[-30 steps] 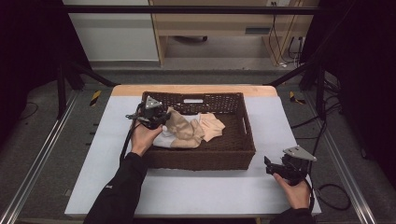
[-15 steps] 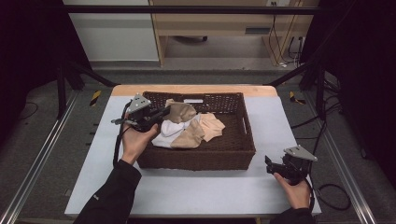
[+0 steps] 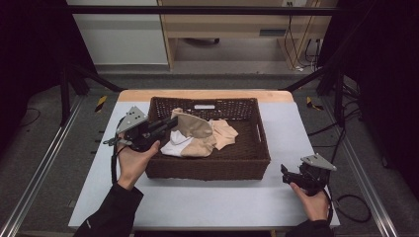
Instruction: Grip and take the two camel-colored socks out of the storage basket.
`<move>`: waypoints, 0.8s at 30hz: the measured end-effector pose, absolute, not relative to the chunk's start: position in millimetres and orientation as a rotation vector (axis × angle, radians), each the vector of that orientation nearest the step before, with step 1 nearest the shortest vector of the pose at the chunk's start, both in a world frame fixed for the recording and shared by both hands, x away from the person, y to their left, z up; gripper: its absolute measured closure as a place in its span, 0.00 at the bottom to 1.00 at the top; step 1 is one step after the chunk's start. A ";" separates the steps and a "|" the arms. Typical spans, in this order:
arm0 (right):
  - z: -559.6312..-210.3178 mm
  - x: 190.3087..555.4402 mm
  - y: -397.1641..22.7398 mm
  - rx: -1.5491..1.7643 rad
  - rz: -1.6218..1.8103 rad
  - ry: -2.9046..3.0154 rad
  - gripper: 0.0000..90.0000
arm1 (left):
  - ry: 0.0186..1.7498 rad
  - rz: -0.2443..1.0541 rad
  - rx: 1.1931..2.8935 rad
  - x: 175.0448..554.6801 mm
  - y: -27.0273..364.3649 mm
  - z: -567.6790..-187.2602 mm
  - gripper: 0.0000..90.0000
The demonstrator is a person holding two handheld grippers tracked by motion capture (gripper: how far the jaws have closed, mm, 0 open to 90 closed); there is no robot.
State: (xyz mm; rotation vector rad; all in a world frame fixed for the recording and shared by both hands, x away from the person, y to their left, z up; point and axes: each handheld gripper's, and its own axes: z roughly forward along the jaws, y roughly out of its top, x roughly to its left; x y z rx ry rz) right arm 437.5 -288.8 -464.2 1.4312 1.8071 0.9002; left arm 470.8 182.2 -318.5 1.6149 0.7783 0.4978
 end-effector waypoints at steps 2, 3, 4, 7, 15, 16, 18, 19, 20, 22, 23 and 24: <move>-464.1 437.2 -288.6 1.431 0.899 1.806 0.06 | 0.770 0.498 1.619 468.0 182.7 -317.4 0.95; -463.9 437.1 -288.8 1.428 0.900 1.806 0.06 | 0.762 0.495 1.618 464.0 182.7 -316.0 0.95; -463.9 437.1 -288.8 1.428 0.900 1.806 0.06 | 0.762 0.495 1.618 464.0 182.7 -316.0 0.95; -463.8 437.2 -289.2 1.425 0.900 1.800 0.06 | 0.743 0.485 1.610 456.3 182.8 -313.9 0.95; -463.1 436.4 -289.5 1.426 0.903 1.794 0.06 | 0.699 0.458 1.589 436.1 185.5 -312.2 0.95; -463.2 436.7 -289.6 1.427 0.901 1.795 0.06 | 0.688 0.456 1.593 432.8 185.6 -312.7 0.95; -463.5 437.3 -289.6 1.423 0.898 1.797 0.06 | 0.679 0.449 1.594 428.2 185.4 -313.8 0.95; -463.6 437.3 -289.6 1.425 0.898 1.798 0.06 | 0.676 0.442 1.595 426.7 185.2 -314.3 0.95; -463.6 437.2 -289.6 1.426 0.898 1.798 0.06 | 0.671 0.438 1.597 424.5 184.8 -315.2 0.95; -463.0 436.3 -289.2 1.422 0.901 1.793 0.06 | 0.661 0.426 1.607 418.2 182.9 -317.8 0.95; -462.9 436.2 -289.3 1.424 0.901 1.791 0.06 | 0.658 0.422 1.609 416.0 181.9 -318.7 0.95; -462.8 436.3 -289.6 1.427 0.904 1.793 0.06 | 0.651 0.420 1.614 414.2 181.5 -319.6 0.95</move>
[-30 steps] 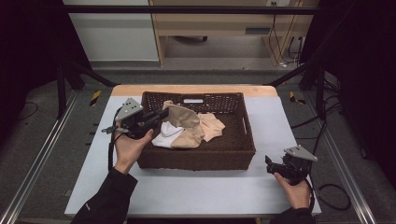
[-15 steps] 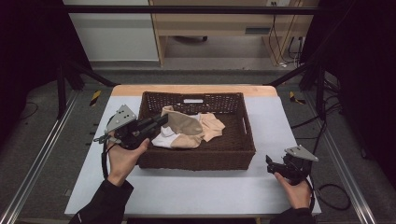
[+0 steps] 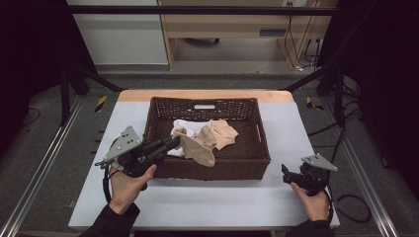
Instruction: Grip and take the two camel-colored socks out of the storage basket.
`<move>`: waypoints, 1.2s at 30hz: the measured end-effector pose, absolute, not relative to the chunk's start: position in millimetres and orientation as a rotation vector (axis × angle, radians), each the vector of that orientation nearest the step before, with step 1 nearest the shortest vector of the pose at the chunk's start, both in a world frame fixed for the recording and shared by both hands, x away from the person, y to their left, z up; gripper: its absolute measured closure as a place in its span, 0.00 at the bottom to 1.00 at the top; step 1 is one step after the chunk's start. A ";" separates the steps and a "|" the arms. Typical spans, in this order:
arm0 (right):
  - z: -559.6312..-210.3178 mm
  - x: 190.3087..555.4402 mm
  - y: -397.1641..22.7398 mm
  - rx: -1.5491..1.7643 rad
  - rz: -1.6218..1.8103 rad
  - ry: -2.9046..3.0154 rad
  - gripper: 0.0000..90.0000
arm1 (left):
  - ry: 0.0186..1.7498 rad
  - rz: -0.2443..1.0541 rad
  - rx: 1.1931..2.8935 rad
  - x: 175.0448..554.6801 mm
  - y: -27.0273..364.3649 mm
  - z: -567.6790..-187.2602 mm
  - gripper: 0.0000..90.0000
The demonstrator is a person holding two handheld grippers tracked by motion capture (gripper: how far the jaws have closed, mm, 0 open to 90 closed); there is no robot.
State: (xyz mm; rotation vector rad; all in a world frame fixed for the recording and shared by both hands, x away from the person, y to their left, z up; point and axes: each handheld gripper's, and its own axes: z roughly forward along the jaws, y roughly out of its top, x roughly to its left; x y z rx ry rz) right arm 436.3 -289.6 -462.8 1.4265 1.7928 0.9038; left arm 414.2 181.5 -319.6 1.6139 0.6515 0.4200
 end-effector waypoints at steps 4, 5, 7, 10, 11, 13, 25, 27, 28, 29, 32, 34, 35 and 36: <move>-463.0 436.4 -289.4 1.427 0.901 1.796 0.06 | 0.638 0.410 1.626 407.5 179.1 -324.3 0.95; -463.0 436.4 -289.4 1.427 0.901 1.796 0.06 | 0.638 0.410 1.626 407.5 179.1 -324.3 0.95; -462.7 435.8 -289.5 1.426 0.903 1.793 0.06 | 0.633 0.405 1.642 403.4 177.3 -328.4 0.95; -462.7 435.8 -289.5 1.431 0.902 1.794 0.06 | 0.622 0.398 1.674 395.8 175.5 -334.8 0.95; -462.9 436.1 -289.5 1.428 0.901 1.797 0.06 | 0.622 0.396 1.680 394.2 175.3 -336.2 0.95; -463.0 436.0 -289.0 1.429 0.901 1.799 0.06 | 0.623 0.395 1.700 390.0 175.2 -340.8 0.95; -463.1 435.5 -288.5 1.428 0.900 1.803 0.06 | 0.701 0.314 1.834 380.5 176.9 -398.0 0.95; -463.3 435.7 -288.8 1.427 0.897 1.805 0.06 | 0.709 0.309 1.847 380.6 177.1 -403.0 0.95; -463.3 435.7 -288.8 1.427 0.897 1.805 0.06 | 0.719 0.304 1.860 380.7 177.4 -407.8 0.95; -463.4 435.8 -288.6 1.427 0.898 1.807 0.06 | 0.729 0.297 1.869 380.8 177.7 -412.4 0.95; -463.6 435.8 -288.0 1.428 0.896 1.811 0.06 | 0.765 0.273 1.903 383.0 178.5 -427.6 0.95; -463.8 435.9 -288.0 1.428 0.894 1.813 0.06 | 0.779 0.268 1.925 385.3 178.0 -434.3 0.95; -463.9 436.0 -287.8 1.430 0.895 1.813 0.06 | 0.787 0.265 1.933 386.7 177.8 -437.4 0.95; -463.9 435.9 -287.7 1.430 0.896 1.813 0.06 | 0.802 0.261 1.955 389.5 177.3 -442.7 0.95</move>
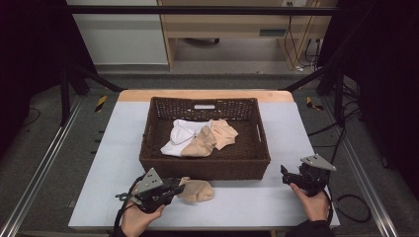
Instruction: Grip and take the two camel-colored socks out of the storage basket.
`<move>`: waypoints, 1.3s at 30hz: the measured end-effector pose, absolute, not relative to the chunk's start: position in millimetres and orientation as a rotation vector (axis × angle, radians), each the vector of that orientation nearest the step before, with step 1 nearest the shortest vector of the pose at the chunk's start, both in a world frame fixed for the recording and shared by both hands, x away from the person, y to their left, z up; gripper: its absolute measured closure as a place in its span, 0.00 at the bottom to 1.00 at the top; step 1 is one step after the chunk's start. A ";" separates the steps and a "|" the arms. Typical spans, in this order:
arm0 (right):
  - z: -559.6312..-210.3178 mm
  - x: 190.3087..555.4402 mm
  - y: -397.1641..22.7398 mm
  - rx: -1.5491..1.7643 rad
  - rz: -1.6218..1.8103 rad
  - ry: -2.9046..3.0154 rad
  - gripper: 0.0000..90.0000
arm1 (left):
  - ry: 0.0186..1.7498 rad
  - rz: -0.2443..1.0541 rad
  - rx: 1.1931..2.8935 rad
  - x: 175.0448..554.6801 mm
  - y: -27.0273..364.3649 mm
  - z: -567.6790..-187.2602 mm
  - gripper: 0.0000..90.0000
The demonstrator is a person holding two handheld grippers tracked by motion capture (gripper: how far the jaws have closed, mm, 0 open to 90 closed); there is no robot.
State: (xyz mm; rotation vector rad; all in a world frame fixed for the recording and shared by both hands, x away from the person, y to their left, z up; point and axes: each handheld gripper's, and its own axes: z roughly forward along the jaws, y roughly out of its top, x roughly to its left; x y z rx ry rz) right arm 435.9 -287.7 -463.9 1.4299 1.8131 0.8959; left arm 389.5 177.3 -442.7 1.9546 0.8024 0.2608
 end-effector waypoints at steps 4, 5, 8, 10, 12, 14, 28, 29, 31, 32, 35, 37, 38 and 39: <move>-464.1 436.1 -287.8 1.430 0.893 1.818 0.06 | 0.824 0.257 1.987 391.9 176.7 -449.9 0.93; -464.3 436.1 -287.6 1.432 0.892 1.821 0.06 | 0.828 0.258 2.000 392.3 176.6 -452.0 0.93; -464.5 436.0 -287.1 1.427 0.893 1.825 0.06 | 0.852 0.256 2.023 392.6 176.7 -456.9 0.84; -464.5 435.8 -286.8 1.425 0.893 1.826 0.06 | 0.874 0.279 2.014 391.4 178.8 -457.5 0.73; -464.5 435.8 -286.8 1.427 0.894 1.825 0.06 | 0.879 0.288 2.003 390.9 180.3 -456.0 0.70; -464.5 436.0 -287.0 1.426 0.895 1.824 0.06 | 0.893 0.310 1.957 388.6 185.3 -448.8 0.63; -464.0 436.0 -287.8 1.429 0.900 1.810 0.06 | 0.869 0.401 1.837 385.3 194.5 -414.6 0.60; -464.0 436.0 -287.8 1.429 0.900 1.810 0.06 | 0.863 0.408 1.828 386.2 194.6 -410.6 0.60; -463.9 435.9 -288.0 1.429 0.901 1.807 0.06 | 0.856 0.418 1.809 388.2 194.5 -401.9 0.60; -463.7 435.8 -288.0 1.429 0.905 1.805 0.06 | 0.850 0.428 1.797 389.9 194.2 -396.1 0.60; -463.4 435.4 -288.1 1.431 0.907 1.800 0.06 | 0.837 0.448 1.770 396.2 191.4 -379.0 0.60; -463.2 435.5 -288.4 1.430 0.906 1.798 0.06 | 0.831 0.456 1.757 400.1 189.4 -370.2 0.60; -463.3 435.6 -288.5 1.431 0.907 1.797 0.06 | 0.830 0.461 1.751 402.2 188.4 -366.2 0.59; -463.3 435.6 -288.5 1.431 0.907 1.797 0.06 | 0.830 0.461 1.751 402.2 188.4 -366.2 0.59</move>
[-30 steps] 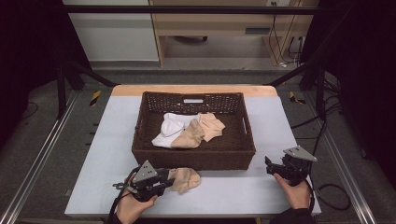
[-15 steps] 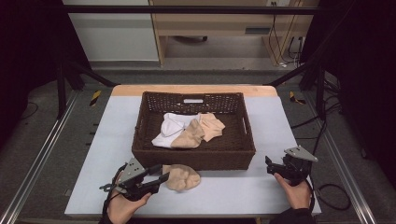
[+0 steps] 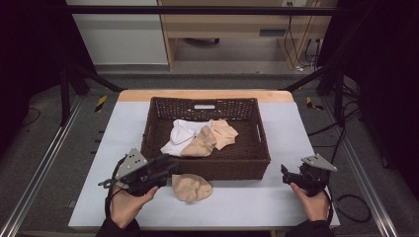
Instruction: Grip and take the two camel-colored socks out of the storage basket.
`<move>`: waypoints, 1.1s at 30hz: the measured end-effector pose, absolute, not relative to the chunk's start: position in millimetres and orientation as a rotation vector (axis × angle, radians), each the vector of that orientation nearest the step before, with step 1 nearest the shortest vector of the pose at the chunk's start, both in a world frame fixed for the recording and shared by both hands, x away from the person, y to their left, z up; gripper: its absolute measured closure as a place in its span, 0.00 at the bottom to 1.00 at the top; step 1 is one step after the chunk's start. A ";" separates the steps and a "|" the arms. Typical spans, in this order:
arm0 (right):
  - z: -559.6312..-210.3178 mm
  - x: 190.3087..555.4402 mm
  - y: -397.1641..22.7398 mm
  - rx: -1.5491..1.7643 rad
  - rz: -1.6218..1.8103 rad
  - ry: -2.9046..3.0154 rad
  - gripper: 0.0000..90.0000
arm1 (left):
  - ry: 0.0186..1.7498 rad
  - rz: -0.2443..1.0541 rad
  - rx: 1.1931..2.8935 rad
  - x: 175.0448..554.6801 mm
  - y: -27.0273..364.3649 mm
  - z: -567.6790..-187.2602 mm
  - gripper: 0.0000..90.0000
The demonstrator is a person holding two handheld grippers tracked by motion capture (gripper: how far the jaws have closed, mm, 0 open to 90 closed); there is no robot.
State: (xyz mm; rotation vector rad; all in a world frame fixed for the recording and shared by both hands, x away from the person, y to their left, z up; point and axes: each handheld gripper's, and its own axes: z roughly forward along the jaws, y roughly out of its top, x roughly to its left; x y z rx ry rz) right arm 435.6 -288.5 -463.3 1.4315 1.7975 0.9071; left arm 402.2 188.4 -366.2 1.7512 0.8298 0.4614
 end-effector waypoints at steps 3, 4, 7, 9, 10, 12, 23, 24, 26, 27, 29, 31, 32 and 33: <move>-463.2 435.7 -288.6 1.432 0.908 1.795 0.06 | 0.826 0.469 1.735 409.2 184.0 -355.3 0.59; -463.2 435.7 -288.6 1.432 0.908 1.795 0.06 | 0.825 0.473 1.731 411.8 182.3 -352.2 0.59; -462.7 435.4 -289.0 1.431 0.910 1.792 0.05 | 0.819 0.470 1.711 421.5 175.8 -343.1 0.58; -462.5 435.2 -289.0 1.432 0.913 1.790 0.05 | 0.819 0.472 1.707 423.8 174.2 -341.6 0.58; -462.4 435.1 -289.1 1.433 0.914 1.789 0.05 | 0.820 0.474 1.704 426.2 172.7 -340.3 0.58; -462.5 435.6 -288.9 1.435 0.914 1.791 0.06 | 0.828 0.483 1.700 434.8 168.0 -336.8 0.58; -462.9 436.3 -289.2 1.438 0.913 1.790 0.06 | 0.837 0.519 1.686 467.0 146.8 -325.5 0.57; -462.9 436.4 -289.4 1.438 0.913 1.789 0.06 | 0.838 0.525 1.686 469.4 144.8 -325.1 0.57; -462.9 436.5 -289.6 1.440 0.914 1.788 0.06 | 0.846 0.535 1.692 475.8 140.0 -324.1 0.57; -463.1 436.6 -289.4 1.439 0.913 1.789 0.06 | 0.847 0.542 1.691 479.1 137.8 -323.8 0.56; -463.2 436.7 -289.1 1.440 0.912 1.789 0.06 | 0.853 0.549 1.690 486.1 133.0 -323.9 0.56; -463.1 436.7 -289.3 1.439 0.915 1.788 0.06 | 0.866 0.568 1.704 497.2 125.3 -326.9 0.56; -463.0 436.7 -289.4 1.440 0.915 1.788 0.06 | 0.866 0.568 1.704 497.2 125.3 -326.9 0.55; -463.0 436.8 -289.5 1.443 0.916 1.786 0.06 | 0.874 0.585 1.713 504.4 120.0 -330.1 0.55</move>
